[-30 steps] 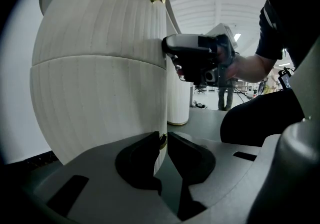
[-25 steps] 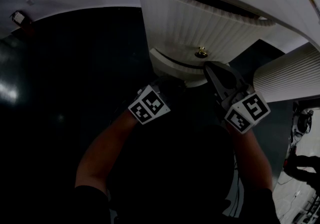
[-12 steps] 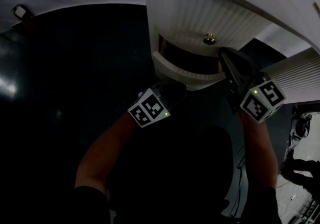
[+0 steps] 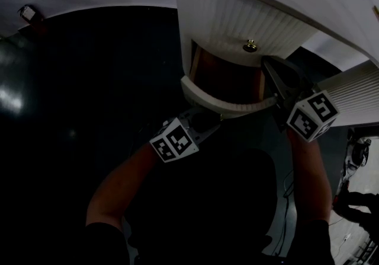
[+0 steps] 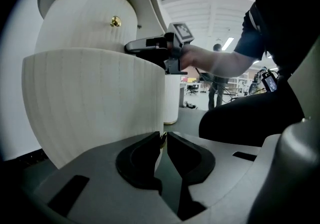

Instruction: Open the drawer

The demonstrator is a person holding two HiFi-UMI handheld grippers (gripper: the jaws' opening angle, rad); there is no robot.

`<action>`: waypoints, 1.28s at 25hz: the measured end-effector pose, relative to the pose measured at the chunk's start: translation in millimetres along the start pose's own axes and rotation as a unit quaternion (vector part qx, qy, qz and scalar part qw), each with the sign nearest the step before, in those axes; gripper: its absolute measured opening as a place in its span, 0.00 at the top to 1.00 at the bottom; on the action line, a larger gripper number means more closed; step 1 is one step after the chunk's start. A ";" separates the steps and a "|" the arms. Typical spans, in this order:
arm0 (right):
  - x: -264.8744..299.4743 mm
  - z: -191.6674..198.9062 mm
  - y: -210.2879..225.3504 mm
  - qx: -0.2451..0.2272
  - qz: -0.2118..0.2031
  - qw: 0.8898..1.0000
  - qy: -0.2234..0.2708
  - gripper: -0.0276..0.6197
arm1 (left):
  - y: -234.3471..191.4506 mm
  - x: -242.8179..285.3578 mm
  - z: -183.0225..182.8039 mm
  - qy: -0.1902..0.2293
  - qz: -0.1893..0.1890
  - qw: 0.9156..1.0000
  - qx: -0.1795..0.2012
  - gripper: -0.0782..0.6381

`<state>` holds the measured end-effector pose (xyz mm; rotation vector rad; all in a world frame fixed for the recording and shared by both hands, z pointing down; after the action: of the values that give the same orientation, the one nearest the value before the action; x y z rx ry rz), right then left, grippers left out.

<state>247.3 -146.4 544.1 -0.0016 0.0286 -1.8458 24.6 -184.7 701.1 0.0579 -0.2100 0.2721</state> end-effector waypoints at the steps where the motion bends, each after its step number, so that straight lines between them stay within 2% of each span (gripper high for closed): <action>1: -0.2 -0.3 0.3 -0.002 -0.002 1.000 -0.002 0.93 | 3.4 -1.5 0.9 -0.004 0.002 1.000 0.003 0.82; 5: 0.7 -1.7 0.6 -0.008 -0.006 1.000 -0.007 0.93 | 8.7 -5.5 0.1 -0.014 0.007 1.000 0.017 0.83; 20: -7.5 -3.6 -0.8 0.004 0.013 1.000 0.000 0.93 | 33.1 -13.9 1.1 -0.017 0.018 1.000 0.002 0.83; 32: -63.6 -32.9 -59.0 0.011 -0.025 0.999 0.033 0.93 | 60.4 -27.4 0.1 -0.023 0.029 0.999 0.000 0.82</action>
<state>207.3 -68.5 513.3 0.0750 0.0561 -1.8960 -17.7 -133.8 697.0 0.0582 -0.2569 0.3296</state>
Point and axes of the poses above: the fingertips, and each gripper's own axes: x forward along the fingers, y to its right, z out of its underside, the point moved 10 cm from there along -x, backward along the fingers, and after that the axes turned 12 degrees about y, right-handed, at the moved point
